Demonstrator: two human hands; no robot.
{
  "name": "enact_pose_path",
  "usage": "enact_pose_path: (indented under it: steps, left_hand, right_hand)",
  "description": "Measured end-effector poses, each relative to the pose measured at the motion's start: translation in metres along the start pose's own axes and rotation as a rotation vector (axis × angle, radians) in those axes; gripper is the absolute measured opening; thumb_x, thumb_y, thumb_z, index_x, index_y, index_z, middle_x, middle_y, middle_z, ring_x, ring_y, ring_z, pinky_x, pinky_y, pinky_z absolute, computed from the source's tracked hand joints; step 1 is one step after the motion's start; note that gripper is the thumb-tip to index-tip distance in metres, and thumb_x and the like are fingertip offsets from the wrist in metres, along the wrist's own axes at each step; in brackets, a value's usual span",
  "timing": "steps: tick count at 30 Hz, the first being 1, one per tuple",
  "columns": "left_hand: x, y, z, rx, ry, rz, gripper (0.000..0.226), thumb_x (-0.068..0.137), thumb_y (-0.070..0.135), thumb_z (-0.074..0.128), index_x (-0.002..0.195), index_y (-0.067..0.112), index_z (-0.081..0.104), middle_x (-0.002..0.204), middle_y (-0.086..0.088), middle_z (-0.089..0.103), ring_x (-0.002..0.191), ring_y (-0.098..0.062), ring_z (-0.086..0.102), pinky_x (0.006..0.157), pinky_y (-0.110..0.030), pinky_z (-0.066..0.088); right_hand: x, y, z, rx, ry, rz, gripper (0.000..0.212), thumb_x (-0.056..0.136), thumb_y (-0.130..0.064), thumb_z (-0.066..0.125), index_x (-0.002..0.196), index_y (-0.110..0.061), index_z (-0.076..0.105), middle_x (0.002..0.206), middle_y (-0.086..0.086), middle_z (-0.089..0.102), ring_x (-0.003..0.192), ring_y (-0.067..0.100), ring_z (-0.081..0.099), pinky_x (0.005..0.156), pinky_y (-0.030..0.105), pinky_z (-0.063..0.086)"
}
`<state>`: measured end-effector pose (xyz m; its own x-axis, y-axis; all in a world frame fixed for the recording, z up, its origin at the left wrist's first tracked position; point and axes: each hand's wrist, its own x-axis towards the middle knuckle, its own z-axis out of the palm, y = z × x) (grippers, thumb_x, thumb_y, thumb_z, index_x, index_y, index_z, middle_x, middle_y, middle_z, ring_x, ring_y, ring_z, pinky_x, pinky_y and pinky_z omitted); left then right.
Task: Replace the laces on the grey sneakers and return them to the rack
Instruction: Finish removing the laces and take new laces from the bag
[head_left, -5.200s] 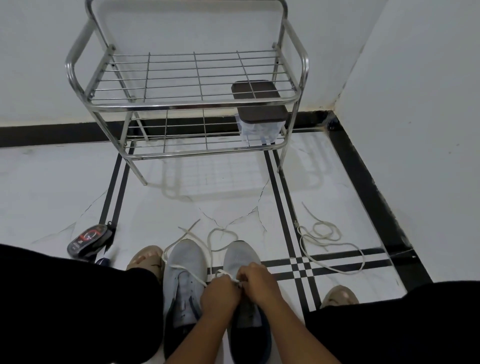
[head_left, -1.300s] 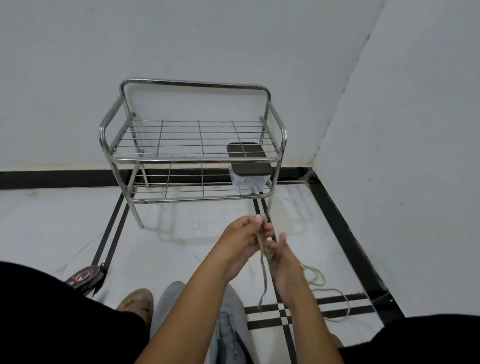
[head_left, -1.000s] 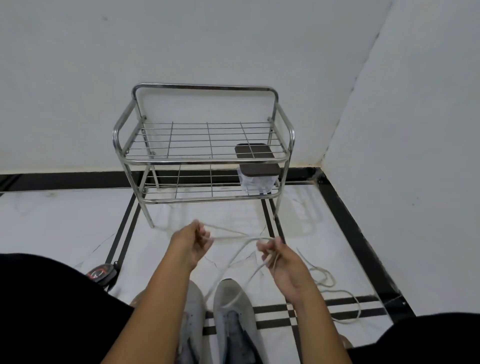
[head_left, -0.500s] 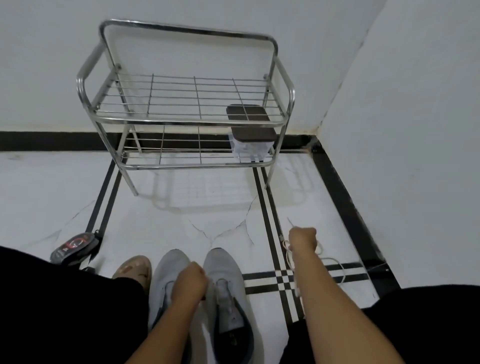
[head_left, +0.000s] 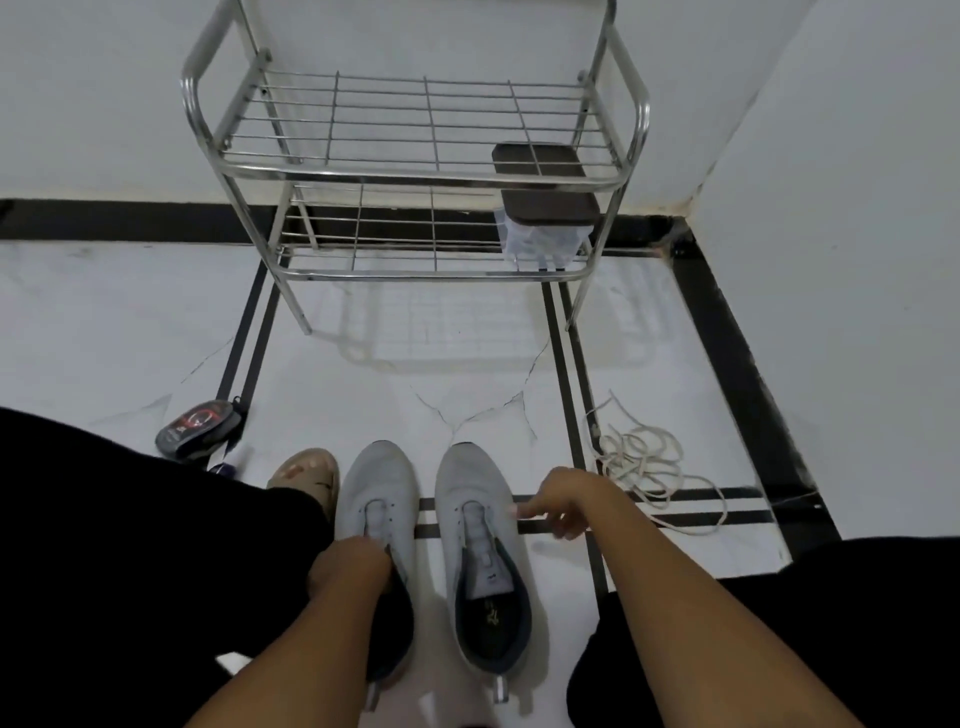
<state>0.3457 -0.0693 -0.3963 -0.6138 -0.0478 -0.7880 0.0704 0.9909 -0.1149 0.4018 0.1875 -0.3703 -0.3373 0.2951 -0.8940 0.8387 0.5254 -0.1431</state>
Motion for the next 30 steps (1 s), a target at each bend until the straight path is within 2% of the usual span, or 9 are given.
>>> enact_pose_path:
  steps: [3,5,7,11,13,17,22,26,30]
  left_hand:
    - [-0.004,0.0,-0.002,0.053,0.029,0.01,0.044,0.097,0.041,0.044,0.128,0.011,0.056,0.124,-0.008,0.058,0.106,-0.023,0.058,0.069,-0.031,0.044]
    - [-0.007,0.004,-0.005,0.015,0.102,0.022,0.039,0.099,0.034,0.04,0.124,0.01,0.058,0.125,-0.009,0.058,0.111,-0.025,0.058,0.074,-0.032,0.046]
    - [-0.007,0.005,-0.009,-0.047,0.184,0.038,0.035,0.099,0.024,0.037,0.124,0.01,0.058,0.127,-0.011,0.058,0.115,-0.026,0.057,0.084,-0.035,0.049]
    - [-0.005,0.013,-0.03,-0.142,0.365,0.043,0.031,0.099,0.014,0.036,0.115,0.012,0.062,0.119,-0.009,0.063,0.109,-0.026,0.062,0.073,-0.031,0.045]
    - [-0.001,0.018,-0.036,-0.189,0.417,0.086,0.029,0.098,0.013,0.034,0.113,0.012,0.059,0.116,-0.009,0.063,0.106,-0.026,0.062,0.069,-0.031,0.043]
    - [0.01,0.021,-0.034,-0.247,0.389,0.084,0.022,0.098,0.015,0.04,0.114,0.012,0.055,0.116,-0.009,0.063,0.107,-0.026,0.061,0.068,-0.032,0.042]
    - [0.024,0.023,-0.029,-0.374,0.424,0.016,0.024,0.096,0.012,0.04,0.107,0.013,0.062,0.108,-0.009,0.065,0.097,-0.027,0.063,0.066,-0.031,0.044]
    - [0.041,0.028,-0.043,-0.58,0.537,0.07,0.023,0.095,0.015,0.045,0.107,0.013,0.065,0.1,-0.013,0.065,0.092,-0.033,0.06,0.064,-0.032,0.042]
    - [0.054,0.035,-0.051,-0.731,0.49,0.093,0.031,0.097,0.014,0.044,0.124,0.013,0.059,0.11,-0.018,0.065,0.099,-0.036,0.06,0.071,-0.033,0.042]
  right_hand:
    - [-0.012,-0.007,0.022,-0.145,-0.318,0.091,0.078,0.078,-0.044,0.077,0.133,0.003,0.046,0.131,0.019,0.057,0.104,0.027,0.065,0.095,0.038,0.053]
    - [-0.013,-0.008,0.044,-0.335,-0.192,-0.002,0.05,0.081,-0.028,0.077,0.116,0.003,0.058,0.119,0.019,0.066,0.091,0.025,0.07,0.089,0.039,0.056]
    - [-0.009,-0.012,0.058,-0.249,-0.12,-0.079,0.012,0.083,-0.011,0.07,0.086,-0.001,0.063,0.096,0.021,0.072,0.071,0.023,0.071,0.075,0.035,0.061]
    - [-0.006,-0.012,0.041,-0.005,0.184,-0.179,0.009,0.074,-0.007,0.054,0.07,-0.005,0.061,0.058,0.01,0.065,0.056,0.024,0.066,0.051,0.026,0.055]
    - [-0.004,-0.009,0.032,0.11,0.331,-0.212,0.009,0.076,-0.01,0.054,0.073,-0.007,0.063,0.071,0.011,0.064,0.073,0.03,0.065,0.058,0.03,0.055]
    - [0.002,-0.011,0.043,0.096,0.321,-0.161,0.034,0.083,-0.034,0.069,0.106,-0.011,0.061,0.104,0.009,0.066,0.092,0.026,0.064,0.07,0.029,0.05]
    - [0.019,-0.025,0.058,0.054,0.549,-0.097,0.016,0.09,-0.015,0.053,0.099,-0.008,0.064,0.101,0.011,0.067,0.094,0.028,0.065,0.065,0.026,0.044]
    - [0.032,-0.038,0.046,0.097,0.628,-0.204,0.025,0.098,-0.023,0.046,0.106,-0.009,0.065,0.104,0.012,0.069,0.096,0.027,0.064,0.075,0.029,0.049]
    - [0.031,-0.048,0.035,0.193,0.555,-0.231,0.036,0.1,-0.037,0.046,0.12,-0.011,0.061,0.111,0.011,0.067,0.103,0.028,0.062,0.08,0.03,0.047]
